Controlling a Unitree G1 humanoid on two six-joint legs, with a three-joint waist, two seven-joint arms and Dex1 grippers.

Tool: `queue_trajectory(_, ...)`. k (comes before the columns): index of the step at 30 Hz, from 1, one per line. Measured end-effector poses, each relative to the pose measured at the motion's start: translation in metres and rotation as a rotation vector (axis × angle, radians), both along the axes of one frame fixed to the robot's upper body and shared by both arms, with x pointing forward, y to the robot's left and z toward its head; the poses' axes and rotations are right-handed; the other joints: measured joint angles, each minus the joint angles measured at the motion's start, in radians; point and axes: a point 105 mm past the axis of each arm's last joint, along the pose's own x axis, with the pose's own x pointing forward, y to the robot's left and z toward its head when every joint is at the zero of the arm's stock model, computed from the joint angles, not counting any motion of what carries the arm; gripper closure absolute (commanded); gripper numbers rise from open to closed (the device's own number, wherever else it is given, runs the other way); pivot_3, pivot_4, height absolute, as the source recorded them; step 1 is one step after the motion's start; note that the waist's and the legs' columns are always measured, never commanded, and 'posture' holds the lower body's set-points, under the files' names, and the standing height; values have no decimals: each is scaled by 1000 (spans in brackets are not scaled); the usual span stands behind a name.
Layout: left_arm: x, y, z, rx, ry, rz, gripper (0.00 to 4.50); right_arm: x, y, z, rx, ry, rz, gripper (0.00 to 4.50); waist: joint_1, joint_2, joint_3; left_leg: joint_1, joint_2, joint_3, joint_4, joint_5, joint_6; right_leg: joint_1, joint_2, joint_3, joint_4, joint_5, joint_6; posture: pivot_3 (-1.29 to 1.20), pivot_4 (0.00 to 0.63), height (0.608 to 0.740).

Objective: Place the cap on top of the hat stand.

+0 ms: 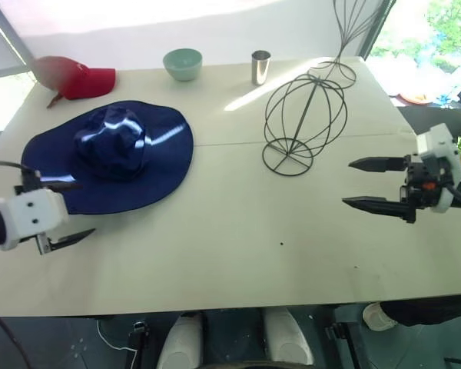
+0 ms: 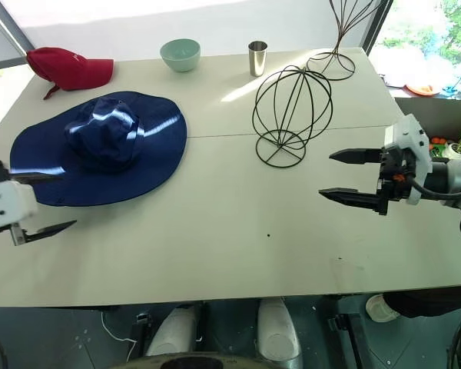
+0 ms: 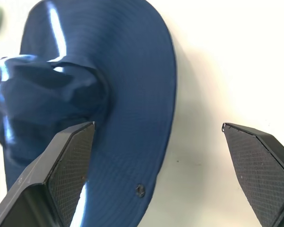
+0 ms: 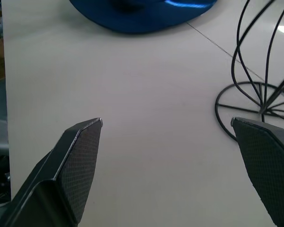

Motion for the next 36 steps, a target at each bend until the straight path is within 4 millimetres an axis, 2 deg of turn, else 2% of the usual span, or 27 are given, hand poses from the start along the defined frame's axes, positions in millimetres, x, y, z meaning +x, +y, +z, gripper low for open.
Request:
queue_trajectory(3, 4, -9, -20, 66, -38, -46, 0, -3, 5, 4, 10, -13, -9, 32, 4, 0, 0, 0, 0, 0, 0, 0, 0, 0, 0, 0, 0, 0, 0, 0, 150, 740)
queue_trajectory(8, 23, -19, -35, 116, -163, -39, 0, -5, 10, 7, 21, -20, -26, 32, 21, -1, 0, 0, 0, 0, 1, 0, 0, 0, 0, 0, 0, 1, 1, 0, 150, 740)
queue_trajectory(14, 60, -14, -44, 220, -331, 52, 0, -7, 12, 12, 44, -25, -42, 32, 28, -2, -1, 0, 0, 0, 2, 0, 0, 1, 0, 0, 0, 2, 3, 0, 150, 740)
queue_trajectory(17, 74, -13, -51, 236, -369, 88, 0, -8, 15, 13, 49, -24, -38, 32, 25, -3, -1, 0, 0, 0, 1, 0, 0, 1, 0, 0, 0, 2, 3, 0, 150, 740)
queue_trajectory(24, 104, -16, -50, 220, -409, 139, 0, -7, 16, 15, 63, -28, -56, 32, 30, -2, -2, 1, 0, 0, 2, 0, 0, 2, 0, 0, 0, 3, 4, 0, 150, 740)
queue_trajectory(27, 109, -18, -52, 208, -403, 138, 856, -7, 16, 15, 66, -31, -60, 0, 35, -2, -3, 1, 0, 0, 2, 0, 0, 2, 0, 1, 0, 3, 4, 0, 150, 740)
queue_trajectory(34, 112, -27, -64, 192, -362, 110, 4480, -7, 14, 17, 68, -45, -79, 0, 49, -3, -2, -1, 0, 0, 2, 0, 0, 1, 0, 1, 0, 4, 4, 0, 150, 740)
queue_trajectory(36, 116, -30, -58, 174, -366, 102, 4480, -6, 13, 18, 67, -52, -90, 0, 53, -3, -3, -1, -1, 0, 2, 0, 0, 1, 0, 1, 0, 4, 4, 0, 150, 740)
